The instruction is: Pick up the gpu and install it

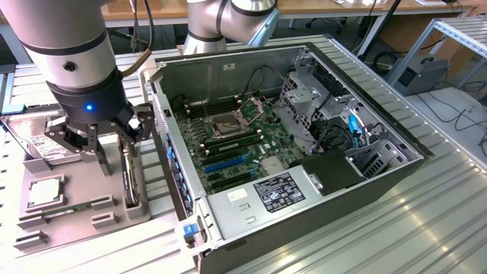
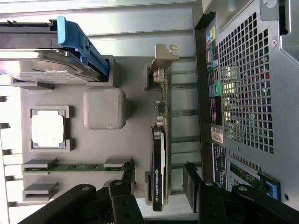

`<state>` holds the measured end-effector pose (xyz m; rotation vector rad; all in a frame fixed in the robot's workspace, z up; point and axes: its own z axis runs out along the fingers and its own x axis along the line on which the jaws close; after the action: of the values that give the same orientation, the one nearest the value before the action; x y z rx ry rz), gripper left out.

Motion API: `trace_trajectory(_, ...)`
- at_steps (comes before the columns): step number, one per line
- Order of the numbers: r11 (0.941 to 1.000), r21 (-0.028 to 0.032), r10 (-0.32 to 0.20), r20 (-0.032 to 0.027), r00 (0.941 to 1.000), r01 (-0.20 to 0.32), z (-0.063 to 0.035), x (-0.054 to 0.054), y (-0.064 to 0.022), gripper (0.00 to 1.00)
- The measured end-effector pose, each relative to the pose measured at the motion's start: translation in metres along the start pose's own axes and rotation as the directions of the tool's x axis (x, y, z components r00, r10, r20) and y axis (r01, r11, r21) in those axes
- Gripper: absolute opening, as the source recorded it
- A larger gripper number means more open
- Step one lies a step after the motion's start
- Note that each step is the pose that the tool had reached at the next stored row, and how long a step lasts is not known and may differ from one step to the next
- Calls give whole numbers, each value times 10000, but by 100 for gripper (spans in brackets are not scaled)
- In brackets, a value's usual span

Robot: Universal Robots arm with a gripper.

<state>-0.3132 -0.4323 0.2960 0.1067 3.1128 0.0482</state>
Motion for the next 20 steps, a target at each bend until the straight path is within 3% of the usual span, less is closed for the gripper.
trace_trajectory(20, 10000, 0, 0, -1, 10000, 0, 50, 3, -1, 54)
